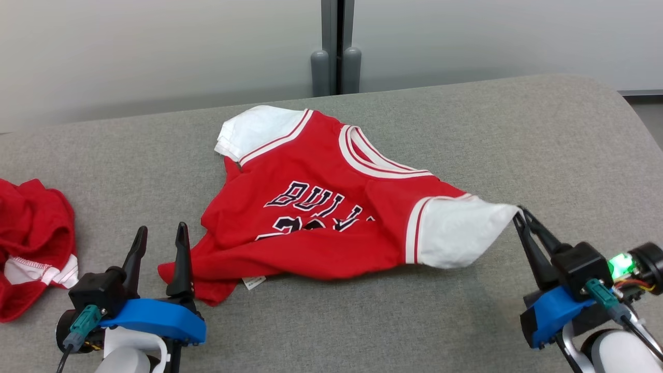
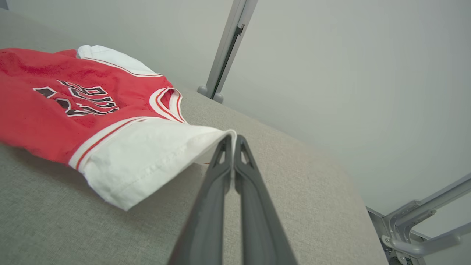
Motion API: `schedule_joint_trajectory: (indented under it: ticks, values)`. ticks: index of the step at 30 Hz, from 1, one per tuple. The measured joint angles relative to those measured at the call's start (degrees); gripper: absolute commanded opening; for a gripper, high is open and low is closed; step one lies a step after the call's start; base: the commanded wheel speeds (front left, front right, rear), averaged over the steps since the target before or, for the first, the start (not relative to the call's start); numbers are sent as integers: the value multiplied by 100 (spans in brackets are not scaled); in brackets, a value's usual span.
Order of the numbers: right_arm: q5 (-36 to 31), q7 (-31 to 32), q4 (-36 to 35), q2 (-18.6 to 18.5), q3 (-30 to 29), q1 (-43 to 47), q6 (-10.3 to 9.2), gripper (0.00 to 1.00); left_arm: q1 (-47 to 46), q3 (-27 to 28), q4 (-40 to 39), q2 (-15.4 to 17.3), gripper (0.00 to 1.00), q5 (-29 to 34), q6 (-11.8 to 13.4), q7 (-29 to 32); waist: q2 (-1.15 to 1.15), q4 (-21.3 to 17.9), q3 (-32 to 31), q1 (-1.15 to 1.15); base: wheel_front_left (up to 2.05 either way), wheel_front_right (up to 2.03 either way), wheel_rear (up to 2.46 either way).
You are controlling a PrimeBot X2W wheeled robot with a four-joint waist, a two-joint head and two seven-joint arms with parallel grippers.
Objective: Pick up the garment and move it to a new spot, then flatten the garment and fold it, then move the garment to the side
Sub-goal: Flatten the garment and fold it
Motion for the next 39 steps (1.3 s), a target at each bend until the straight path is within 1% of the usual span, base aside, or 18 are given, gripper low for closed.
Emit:
schedule_joint_trajectory:
  ticks: [1, 2, 3, 4, 8, 13, 17, 21, 23, 25, 28, 31, 35, 39]
  values:
    - [63, 100, 36, -23, 27, 75, 0, 0, 12, -4, -15, 0, 100, 0, 1, 1, 0, -8, 3, 0, 0, 0, 0]
    - [143, 213, 100, -30, 43, 154, 0, 13, 22, -12, -27, 1, 100, 0, 5, 1, 0, -10, 8, 0, 0, 0, 0]
    - [248, 372, 182, -18, 55, 241, 0, 50, 30, -21, -33, 0, 100, 0, 8, 3, 0, -9, 13, 0, 0, 0, 0]
    - [333, 532, 268, -3, 68, 334, 0, 100, 32, -34, -44, -1, 100, 0, 8, 7, 0, -5, 18, 0, 0, 0, 0]
    - [733, 880, 339, 130, -69, 564, 0, 100, 47, -103, -42, -11, 100, -1, 8, 32, 0, 46, 17, 0, 0, 0, 0]
    - [1007, 988, 13, 504, -659, 781, 0, 100, 119, -122, -25, -9, 100, -26, 9, 35, 0, 99, -76, 0, 0, 0, 0]
    - [1172, 1145, -425, 876, -1233, 886, -1, 100, 276, -115, -25, -11, 100, -83, 42, 35, 0, 140, -233, 0, 0, 0, 0]
    - [1179, 1314, -499, 955, -1245, 798, -1, 100, 336, -120, -52, -15, 100, -103, 59, 35, 0, 149, -293, 0, 0, 0, 0]
    - [1212, 1468, -419, 990, -1163, 558, -1, 100, 372, -121, -82, -15, 100, -111, 85, 34, 0, 145, -314, 0, 0, 0, 0]
    - [1277, 1646, -190, 1009, -1033, 197, -1, 100, 417, -126, -109, -14, 100, -113, 92, 35, 0, 139, -313, 0, 0, 0, 0]
    - [1365, 1915, 398, 1012, -753, -418, -1, 100, 411, -149, -172, -8, 100, -112, 107, 71, 0, 149, -256, 0, 0, 0, 0]
    - [1393, 2148, 1032, 898, -428, -1139, -1, 100, 323, -190, -233, -7, 100, -92, 99, 113, 0, 216, -152, 0, 0, 0, 0]
    - [1527, 2256, 1836, 800, 2, -2084, -1, 100, 83, -255, -330, -5, 100, -18, 81, 158, 0, 363, 64, 1, 0, 0, 0]
    - [1641, 2343, 2699, 721, 389, -2843, -1, 100, -172, -361, -356, -42, 100, 63, 27, 181, 0, 588, 306, 1, 0, 0, 0]
